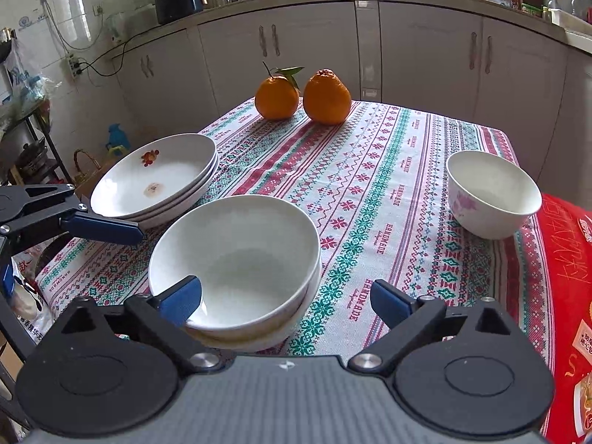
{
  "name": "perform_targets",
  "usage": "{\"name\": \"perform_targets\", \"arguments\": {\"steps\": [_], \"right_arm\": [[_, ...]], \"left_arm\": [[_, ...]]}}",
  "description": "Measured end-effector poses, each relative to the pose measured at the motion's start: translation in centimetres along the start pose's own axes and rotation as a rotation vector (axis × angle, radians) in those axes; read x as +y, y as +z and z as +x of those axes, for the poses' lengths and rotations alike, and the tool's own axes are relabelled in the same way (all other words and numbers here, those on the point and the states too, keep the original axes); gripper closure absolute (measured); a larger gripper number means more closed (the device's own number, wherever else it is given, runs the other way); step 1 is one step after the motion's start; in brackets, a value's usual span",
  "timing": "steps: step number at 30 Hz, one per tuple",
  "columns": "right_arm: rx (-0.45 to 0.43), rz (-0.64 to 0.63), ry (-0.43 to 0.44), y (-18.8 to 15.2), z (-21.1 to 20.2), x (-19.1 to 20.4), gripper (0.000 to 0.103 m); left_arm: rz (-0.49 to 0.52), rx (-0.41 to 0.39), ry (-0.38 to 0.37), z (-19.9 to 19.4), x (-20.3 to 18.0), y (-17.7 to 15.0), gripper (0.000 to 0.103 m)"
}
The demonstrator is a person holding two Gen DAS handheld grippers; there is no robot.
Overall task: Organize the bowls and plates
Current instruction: 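Open both tools and pull them back from the two stacked bowls, then grasp the third pink-flower bowl rim with the left tool while the right tool grips its other side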
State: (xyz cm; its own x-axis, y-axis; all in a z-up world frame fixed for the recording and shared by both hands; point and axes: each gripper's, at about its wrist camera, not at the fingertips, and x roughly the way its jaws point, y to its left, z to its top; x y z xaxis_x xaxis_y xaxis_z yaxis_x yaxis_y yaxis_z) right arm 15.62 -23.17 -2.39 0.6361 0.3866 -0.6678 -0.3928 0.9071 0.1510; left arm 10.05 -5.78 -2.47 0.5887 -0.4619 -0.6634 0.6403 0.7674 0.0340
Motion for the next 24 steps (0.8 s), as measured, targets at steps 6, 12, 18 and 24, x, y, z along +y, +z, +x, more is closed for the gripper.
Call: {"name": "perform_targets", "arguments": {"steps": [6, 12, 18, 24], "right_arm": [[-0.095, -0.029, -0.063, 0.6, -2.8, -1.1, 0.000], [-0.131, -0.040, -0.199, 0.1, -3.8, -3.6, 0.000], [-0.107, 0.024, -0.270, -1.1, -2.5, -6.3, 0.000], [-0.058, 0.065, -0.288, -1.7, -0.4, -7.9, 0.000]], "left_arm": [[0.017, 0.002, -0.020, -0.5, 0.5, 1.3, 0.010], [0.061, 0.014, -0.026, 0.4, 1.1, 3.6, 0.010], [0.090, 0.043, -0.052, 2.6, 1.4, 6.2, 0.010], [0.140, 0.057, -0.068, 4.9, 1.6, 8.9, 0.010]]}}
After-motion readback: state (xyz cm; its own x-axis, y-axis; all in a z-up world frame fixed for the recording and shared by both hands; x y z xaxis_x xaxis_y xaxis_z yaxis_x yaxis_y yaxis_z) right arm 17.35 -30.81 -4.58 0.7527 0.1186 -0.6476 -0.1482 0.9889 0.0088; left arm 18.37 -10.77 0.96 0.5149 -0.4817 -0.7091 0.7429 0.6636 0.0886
